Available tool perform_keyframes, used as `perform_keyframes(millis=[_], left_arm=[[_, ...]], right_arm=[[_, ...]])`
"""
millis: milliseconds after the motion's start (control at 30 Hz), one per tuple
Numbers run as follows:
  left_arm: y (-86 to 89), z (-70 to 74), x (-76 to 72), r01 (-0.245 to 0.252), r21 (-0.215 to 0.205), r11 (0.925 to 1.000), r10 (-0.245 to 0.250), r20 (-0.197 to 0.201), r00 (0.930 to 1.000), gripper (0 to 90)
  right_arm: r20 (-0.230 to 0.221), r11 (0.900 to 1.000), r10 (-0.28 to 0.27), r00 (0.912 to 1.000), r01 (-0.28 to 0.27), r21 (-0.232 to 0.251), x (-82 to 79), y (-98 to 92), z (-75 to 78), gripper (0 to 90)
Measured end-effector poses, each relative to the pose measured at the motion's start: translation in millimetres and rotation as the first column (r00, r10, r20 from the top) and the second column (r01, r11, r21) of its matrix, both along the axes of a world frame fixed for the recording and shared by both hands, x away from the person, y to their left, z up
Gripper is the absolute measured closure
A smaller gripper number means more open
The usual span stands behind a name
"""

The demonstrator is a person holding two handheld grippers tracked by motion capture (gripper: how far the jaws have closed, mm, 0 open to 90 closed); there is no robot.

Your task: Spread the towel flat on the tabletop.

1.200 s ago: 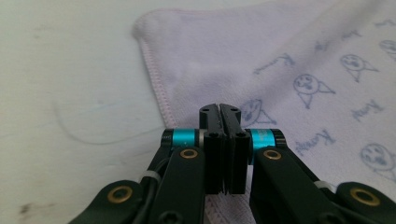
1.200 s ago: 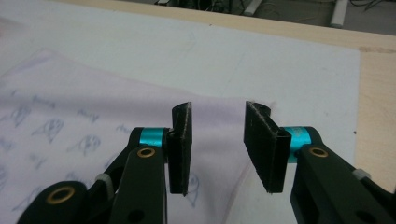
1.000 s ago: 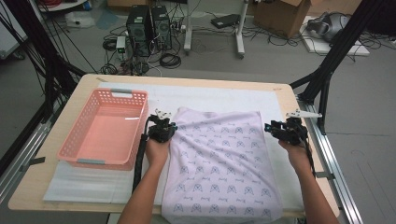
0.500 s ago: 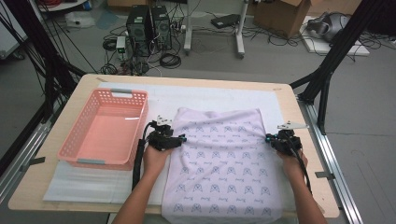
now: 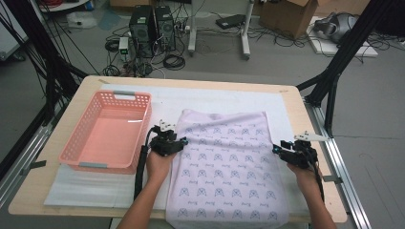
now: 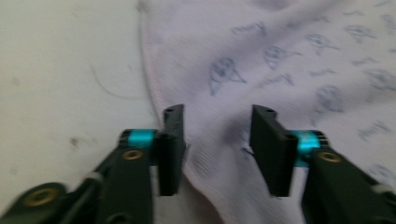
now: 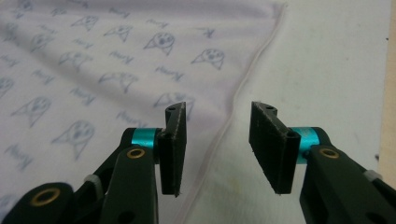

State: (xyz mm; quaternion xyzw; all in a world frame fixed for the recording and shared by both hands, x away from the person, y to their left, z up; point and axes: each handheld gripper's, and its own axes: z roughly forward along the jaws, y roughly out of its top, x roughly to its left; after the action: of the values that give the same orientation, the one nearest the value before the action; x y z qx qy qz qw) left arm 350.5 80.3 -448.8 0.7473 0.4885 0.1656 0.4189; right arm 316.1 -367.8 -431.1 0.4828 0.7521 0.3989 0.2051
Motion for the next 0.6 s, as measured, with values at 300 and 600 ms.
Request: perform_keyframes(millis=[300,600], left_arm=[[23.1,-0.5,-54.7,0.052,-0.033,0.9981,-0.052,-0.002,0.9986,44.1],[33.3,-3.1,-100.1,0.116,-0.063,0.9913,-0.117,-0.021,0.9929,50.4]], right_arm=[[-0.021,0.999,0.039,0.9990,-0.039,0.000,-53.2,-3.6,-5.6,53.3],[-0.053,0.999,0.049,0.9974,-0.049,0.001,-90.0,1.0,-10.7,55.0]])
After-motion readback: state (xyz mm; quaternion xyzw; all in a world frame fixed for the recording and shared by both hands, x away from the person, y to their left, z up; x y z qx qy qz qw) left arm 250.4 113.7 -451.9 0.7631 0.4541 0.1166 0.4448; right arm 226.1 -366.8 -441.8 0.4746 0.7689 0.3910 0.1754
